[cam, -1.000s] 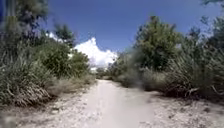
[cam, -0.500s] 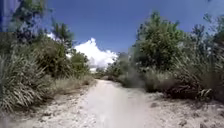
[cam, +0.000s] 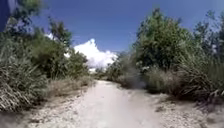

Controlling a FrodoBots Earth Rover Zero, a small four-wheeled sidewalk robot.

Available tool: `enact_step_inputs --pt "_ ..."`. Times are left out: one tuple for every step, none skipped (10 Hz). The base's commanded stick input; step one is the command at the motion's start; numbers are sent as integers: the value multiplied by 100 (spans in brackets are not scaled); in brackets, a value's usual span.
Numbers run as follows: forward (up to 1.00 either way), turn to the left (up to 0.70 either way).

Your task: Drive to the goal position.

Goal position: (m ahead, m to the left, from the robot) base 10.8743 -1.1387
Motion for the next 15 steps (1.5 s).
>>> enact_step_inputs --pt "44 2" --pt "44 2" --pt "44 2" --pt "44 2" --pt "44 2" --pt "44 2" --pt "44 2" --pt "44 2" --pt "44 2" --pt "44 2" --pt "44 2" --pt "44 2" --pt "44 2" --pt "44 2" --pt "44 2"
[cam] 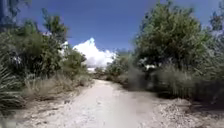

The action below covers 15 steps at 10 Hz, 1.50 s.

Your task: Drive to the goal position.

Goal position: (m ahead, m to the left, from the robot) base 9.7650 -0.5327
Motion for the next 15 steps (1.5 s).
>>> enact_step_inputs --pt "44 2" --pt "44 2" --pt "44 2" --pt "44 2" --pt "44 2" --pt "44 2" --pt "44 2" --pt "44 2" --pt "44 2" --pt "44 2" --pt "44 2" --pt "44 2" --pt "44 3" --pt "44 13" --pt "44 27"
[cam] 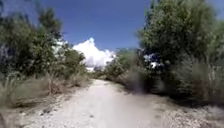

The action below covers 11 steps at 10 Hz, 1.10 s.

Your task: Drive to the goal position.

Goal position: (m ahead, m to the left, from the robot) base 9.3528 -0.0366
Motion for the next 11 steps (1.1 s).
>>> enact_step_inputs --pt "44 27" --pt "44 6" --pt "44 4" --pt "44 2" --pt "44 2" --pt "44 2" --pt "44 2" --pt "44 2" --pt "44 2" --pt "44 2" --pt "44 2"
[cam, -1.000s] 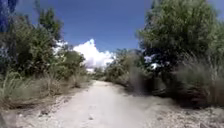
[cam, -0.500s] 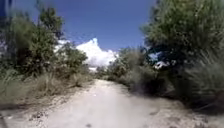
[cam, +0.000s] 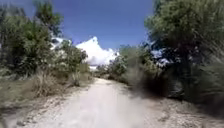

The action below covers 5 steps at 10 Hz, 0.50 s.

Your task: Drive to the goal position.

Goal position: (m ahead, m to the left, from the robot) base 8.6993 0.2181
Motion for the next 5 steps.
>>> enact_step_inputs --pt "44 2" --pt "44 2" --pt "44 2" --pt "44 2" --pt "44 2"
